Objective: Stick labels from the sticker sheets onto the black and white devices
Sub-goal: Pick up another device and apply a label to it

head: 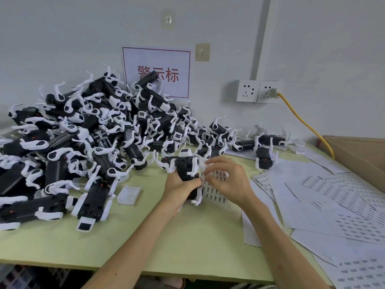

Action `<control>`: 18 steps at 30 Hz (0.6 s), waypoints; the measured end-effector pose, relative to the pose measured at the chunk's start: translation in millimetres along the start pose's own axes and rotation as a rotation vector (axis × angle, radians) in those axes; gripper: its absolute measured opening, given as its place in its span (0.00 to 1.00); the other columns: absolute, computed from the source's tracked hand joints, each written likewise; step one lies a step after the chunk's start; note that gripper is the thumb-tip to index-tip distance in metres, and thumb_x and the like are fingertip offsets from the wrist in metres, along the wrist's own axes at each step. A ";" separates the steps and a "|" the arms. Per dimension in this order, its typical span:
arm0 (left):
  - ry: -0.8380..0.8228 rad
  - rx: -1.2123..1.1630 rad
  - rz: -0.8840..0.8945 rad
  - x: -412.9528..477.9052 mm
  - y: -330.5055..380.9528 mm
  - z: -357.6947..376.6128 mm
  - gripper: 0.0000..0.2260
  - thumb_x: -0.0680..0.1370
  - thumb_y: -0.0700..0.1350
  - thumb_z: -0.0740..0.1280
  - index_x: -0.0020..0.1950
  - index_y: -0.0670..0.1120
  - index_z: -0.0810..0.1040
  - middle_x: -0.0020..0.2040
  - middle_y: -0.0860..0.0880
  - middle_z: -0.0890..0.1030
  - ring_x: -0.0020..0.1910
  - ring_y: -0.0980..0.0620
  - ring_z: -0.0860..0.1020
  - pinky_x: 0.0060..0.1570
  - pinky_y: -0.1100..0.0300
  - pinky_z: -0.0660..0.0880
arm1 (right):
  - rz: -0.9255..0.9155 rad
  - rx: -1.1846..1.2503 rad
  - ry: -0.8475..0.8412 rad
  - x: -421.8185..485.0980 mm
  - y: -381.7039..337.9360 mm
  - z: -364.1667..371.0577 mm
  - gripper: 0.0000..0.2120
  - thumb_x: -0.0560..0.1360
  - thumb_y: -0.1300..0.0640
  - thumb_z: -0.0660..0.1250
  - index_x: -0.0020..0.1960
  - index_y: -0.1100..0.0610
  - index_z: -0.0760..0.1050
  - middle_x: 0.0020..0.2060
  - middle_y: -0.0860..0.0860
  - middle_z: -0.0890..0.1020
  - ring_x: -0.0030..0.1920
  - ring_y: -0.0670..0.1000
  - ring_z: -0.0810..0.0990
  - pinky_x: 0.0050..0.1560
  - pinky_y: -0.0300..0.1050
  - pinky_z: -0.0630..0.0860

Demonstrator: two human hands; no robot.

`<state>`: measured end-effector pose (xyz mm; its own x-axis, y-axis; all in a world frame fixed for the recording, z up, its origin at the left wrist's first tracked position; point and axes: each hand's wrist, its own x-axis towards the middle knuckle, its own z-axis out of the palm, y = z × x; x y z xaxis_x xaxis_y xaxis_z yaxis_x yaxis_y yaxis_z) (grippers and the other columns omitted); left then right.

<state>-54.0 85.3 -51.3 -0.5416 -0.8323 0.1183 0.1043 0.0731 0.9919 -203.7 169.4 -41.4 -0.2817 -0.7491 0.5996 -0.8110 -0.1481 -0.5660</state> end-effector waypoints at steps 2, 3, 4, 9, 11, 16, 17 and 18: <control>0.042 0.026 0.022 1.4 -2.0 -1.1 0.07 0.68 0.36 0.74 0.43 0.39 0.78 0.30 0.43 0.79 0.28 0.49 0.77 0.27 0.61 0.73 | 0.011 0.040 -0.012 -0.4 0.9 1.6 0.04 0.72 0.55 0.79 0.47 0.51 0.87 0.53 0.43 0.84 0.57 0.40 0.79 0.57 0.29 0.69; 0.061 0.040 0.027 1.8 -2.4 -1.2 0.10 0.65 0.39 0.74 0.45 0.41 0.79 0.33 0.45 0.81 0.31 0.50 0.79 0.31 0.61 0.75 | 0.003 0.050 -0.007 -0.5 1.6 2.3 0.05 0.72 0.54 0.79 0.47 0.51 0.87 0.52 0.43 0.84 0.56 0.39 0.79 0.56 0.27 0.69; 0.076 0.051 0.031 2.3 -2.6 -0.8 0.12 0.63 0.42 0.74 0.46 0.43 0.80 0.36 0.47 0.83 0.35 0.52 0.81 0.34 0.62 0.77 | -0.013 0.048 0.002 -0.8 2.3 2.9 0.06 0.72 0.53 0.79 0.48 0.52 0.87 0.51 0.44 0.84 0.55 0.39 0.80 0.54 0.27 0.70; 0.067 0.063 0.091 1.2 -4.4 -0.9 0.11 0.64 0.45 0.73 0.45 0.46 0.81 0.40 0.45 0.85 0.38 0.54 0.82 0.37 0.64 0.77 | -0.062 -0.024 0.059 -1.0 2.6 5.2 0.06 0.73 0.55 0.79 0.49 0.52 0.86 0.45 0.43 0.84 0.47 0.42 0.82 0.49 0.36 0.76; 0.063 0.083 0.114 0.0 -3.9 -0.6 0.08 0.65 0.45 0.73 0.43 0.51 0.81 0.40 0.47 0.85 0.40 0.55 0.83 0.39 0.65 0.78 | -0.063 -0.018 0.066 -1.5 2.4 6.6 0.08 0.72 0.57 0.78 0.51 0.51 0.86 0.45 0.43 0.84 0.47 0.43 0.82 0.47 0.36 0.76; 0.027 0.045 0.136 -2.6 -0.7 -0.1 0.10 0.66 0.44 0.74 0.46 0.47 0.83 0.42 0.48 0.86 0.42 0.55 0.84 0.40 0.68 0.76 | -0.050 0.015 0.099 -3.6 0.3 10.2 0.07 0.73 0.62 0.76 0.48 0.52 0.88 0.40 0.42 0.85 0.42 0.43 0.83 0.41 0.42 0.80; 0.012 0.038 0.145 -3.4 0.0 -0.3 0.09 0.66 0.43 0.74 0.45 0.48 0.83 0.41 0.48 0.86 0.41 0.55 0.83 0.39 0.68 0.76 | -0.054 0.017 0.108 -3.7 0.0 9.8 0.08 0.73 0.62 0.76 0.48 0.51 0.88 0.38 0.39 0.84 0.41 0.42 0.83 0.39 0.42 0.81; -0.006 0.035 0.150 -4.1 0.5 -0.5 0.07 0.67 0.43 0.74 0.44 0.49 0.83 0.39 0.49 0.85 0.40 0.55 0.83 0.39 0.68 0.76 | -0.063 0.016 0.115 -3.9 -0.4 9.0 0.08 0.72 0.63 0.76 0.47 0.50 0.88 0.36 0.37 0.83 0.40 0.41 0.83 0.38 0.40 0.80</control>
<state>-51.3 88.5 -51.3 -0.5272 -0.8071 0.2658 0.1551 0.2161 0.9640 -197.6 166.5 -48.6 -0.2876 -0.6593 0.6947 -0.8210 -0.2038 -0.5333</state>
